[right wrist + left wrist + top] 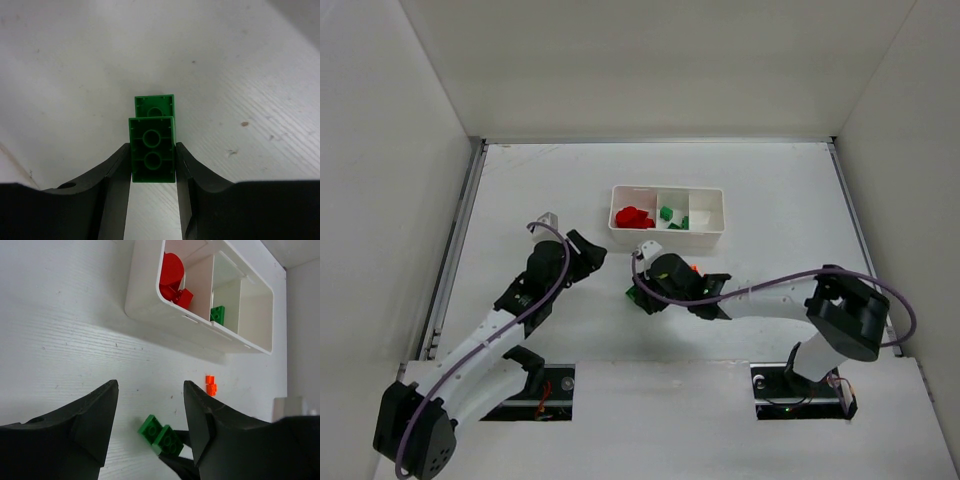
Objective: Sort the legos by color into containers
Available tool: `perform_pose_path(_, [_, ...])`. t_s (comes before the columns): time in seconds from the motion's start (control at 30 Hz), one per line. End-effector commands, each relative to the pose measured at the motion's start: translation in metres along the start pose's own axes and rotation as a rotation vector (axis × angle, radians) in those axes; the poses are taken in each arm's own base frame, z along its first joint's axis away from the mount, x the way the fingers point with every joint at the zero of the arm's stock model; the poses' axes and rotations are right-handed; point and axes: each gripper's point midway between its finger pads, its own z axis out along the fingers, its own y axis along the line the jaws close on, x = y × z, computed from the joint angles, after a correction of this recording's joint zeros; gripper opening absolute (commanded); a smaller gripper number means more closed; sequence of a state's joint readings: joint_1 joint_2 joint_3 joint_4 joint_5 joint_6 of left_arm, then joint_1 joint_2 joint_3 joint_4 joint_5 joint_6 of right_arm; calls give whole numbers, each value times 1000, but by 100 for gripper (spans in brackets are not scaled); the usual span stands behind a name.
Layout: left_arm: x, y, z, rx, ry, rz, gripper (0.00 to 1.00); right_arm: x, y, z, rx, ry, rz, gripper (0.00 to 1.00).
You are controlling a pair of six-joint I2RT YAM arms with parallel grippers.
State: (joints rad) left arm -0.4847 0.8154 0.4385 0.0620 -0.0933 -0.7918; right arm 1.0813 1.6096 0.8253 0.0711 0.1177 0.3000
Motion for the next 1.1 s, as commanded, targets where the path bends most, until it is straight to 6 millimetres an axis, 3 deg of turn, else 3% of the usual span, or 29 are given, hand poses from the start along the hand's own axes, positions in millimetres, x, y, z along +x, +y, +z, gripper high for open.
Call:
perform_pose_path(0.0, [0, -19, -1, 60, 16, -39, 51, -53, -10, -23, -49, -180, 150, 24])
perform_pose_path(0.2, [18, -61, 2, 200, 98, -73, 48, -81, -31, -56, -181, -328, 336, 25])
perform_pose_path(0.5, [60, -101, 12, 311, 207, -113, 49, -86, -40, -62, -194, -363, 386, 25])
perform_pose_path(0.67, [62, -104, 18, 324, 193, -146, 48, -86, -39, -64, -197, -369, 390, 25])
perform_pose_path(1.07, [58, -93, 30, 279, 155, -162, 34, -90, -39, -68, -230, -390, 419, 25])
